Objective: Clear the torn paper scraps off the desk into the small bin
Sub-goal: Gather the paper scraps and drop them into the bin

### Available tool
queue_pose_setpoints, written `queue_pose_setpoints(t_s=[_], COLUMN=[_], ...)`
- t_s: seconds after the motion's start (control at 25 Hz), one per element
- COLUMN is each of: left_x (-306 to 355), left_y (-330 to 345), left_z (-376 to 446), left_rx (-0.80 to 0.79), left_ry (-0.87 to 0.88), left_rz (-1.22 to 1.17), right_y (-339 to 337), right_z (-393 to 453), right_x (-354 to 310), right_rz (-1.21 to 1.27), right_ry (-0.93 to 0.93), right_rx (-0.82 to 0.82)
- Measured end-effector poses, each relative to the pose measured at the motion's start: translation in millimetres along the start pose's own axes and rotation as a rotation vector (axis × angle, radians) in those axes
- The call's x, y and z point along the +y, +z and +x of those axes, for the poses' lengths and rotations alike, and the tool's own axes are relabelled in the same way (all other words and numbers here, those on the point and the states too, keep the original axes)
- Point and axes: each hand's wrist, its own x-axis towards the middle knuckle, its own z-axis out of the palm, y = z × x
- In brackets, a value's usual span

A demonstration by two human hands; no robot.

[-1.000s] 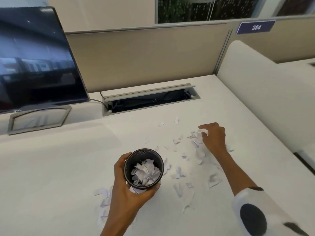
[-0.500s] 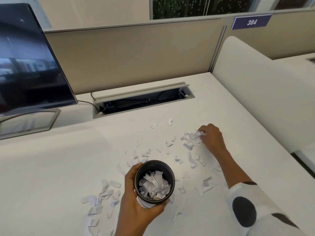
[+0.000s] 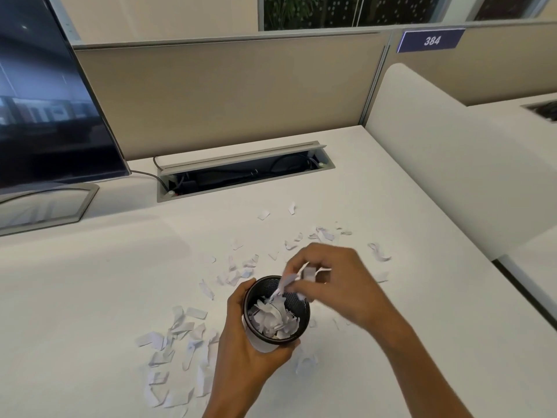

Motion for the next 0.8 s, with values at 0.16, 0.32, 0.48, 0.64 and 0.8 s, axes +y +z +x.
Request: queue_pose_setpoints(t_s=[0.16, 0.32, 0.48, 0.64, 0.8], left_x=[2, 2, 1, 4, 3], left_y=[6, 5, -5, -4, -5], left_z=[-1, -4, -7, -7, -5], left_rx=[-0.074, -0.058, -0.024, -0.015, -0.016], left_ry=[0.021, 0.056, 0.013, 0.003, -0.013], left_rz=[0.075, 0.052, 0.006, -0.021, -0.037], right_y=[17, 0, -55, -97, -89], right_z=[-10, -6, 23, 31, 22], right_x=[-11, -3, 59, 128, 158], right_rz=[-0.218, -0.083, -0.153, -0.663, -0.742], right_ry=[-0.010, -0.042, 0.203, 0.725, 0.681], right_rx=[-0.175, -0.191, 0.236, 0.028, -0.055])
